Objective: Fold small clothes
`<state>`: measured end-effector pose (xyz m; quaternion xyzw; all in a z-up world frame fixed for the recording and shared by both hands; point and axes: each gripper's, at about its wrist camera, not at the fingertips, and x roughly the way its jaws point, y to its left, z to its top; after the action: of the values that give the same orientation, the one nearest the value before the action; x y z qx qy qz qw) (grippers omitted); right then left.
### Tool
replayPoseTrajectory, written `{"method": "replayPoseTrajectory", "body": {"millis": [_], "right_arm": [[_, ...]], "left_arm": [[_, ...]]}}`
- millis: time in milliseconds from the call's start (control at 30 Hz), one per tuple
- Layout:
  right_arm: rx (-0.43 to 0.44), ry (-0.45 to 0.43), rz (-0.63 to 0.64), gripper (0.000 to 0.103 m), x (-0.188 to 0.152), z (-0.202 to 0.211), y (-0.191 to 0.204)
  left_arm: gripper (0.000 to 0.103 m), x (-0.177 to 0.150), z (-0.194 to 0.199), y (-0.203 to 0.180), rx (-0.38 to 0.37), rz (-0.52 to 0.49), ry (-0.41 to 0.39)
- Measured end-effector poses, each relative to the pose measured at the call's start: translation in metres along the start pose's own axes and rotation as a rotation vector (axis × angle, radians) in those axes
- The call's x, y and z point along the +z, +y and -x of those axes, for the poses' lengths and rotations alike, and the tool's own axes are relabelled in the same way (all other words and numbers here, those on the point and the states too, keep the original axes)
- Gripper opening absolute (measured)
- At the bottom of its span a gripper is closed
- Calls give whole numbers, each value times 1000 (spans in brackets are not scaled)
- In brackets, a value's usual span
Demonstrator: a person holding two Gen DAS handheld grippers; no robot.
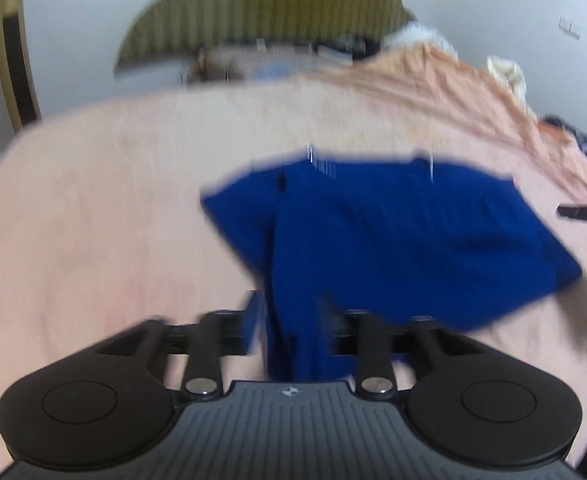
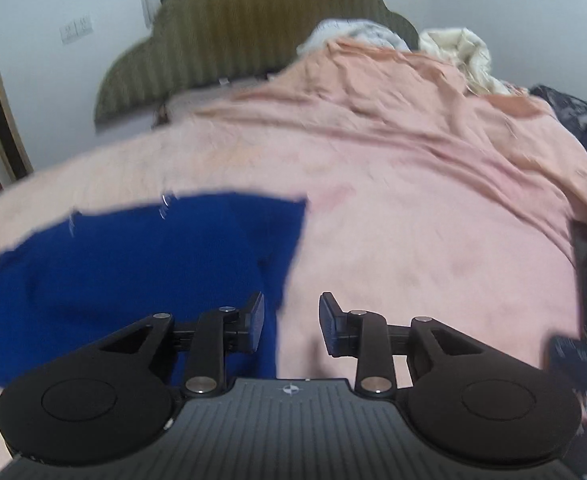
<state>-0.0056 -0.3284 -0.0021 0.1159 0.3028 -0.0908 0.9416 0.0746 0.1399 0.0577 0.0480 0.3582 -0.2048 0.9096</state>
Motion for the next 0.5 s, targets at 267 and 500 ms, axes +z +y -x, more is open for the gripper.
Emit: {"method": "replayPoseTrajectory", "body": {"millis": [267, 500], "right_arm": [[157, 4, 172, 41, 31, -76, 78], [-109, 15, 183, 60, 40, -128, 70]], "left_arm": [[66, 36, -75, -51, 46, -103, -49], [66, 13, -94, -14, 202, -5, -19]]}}
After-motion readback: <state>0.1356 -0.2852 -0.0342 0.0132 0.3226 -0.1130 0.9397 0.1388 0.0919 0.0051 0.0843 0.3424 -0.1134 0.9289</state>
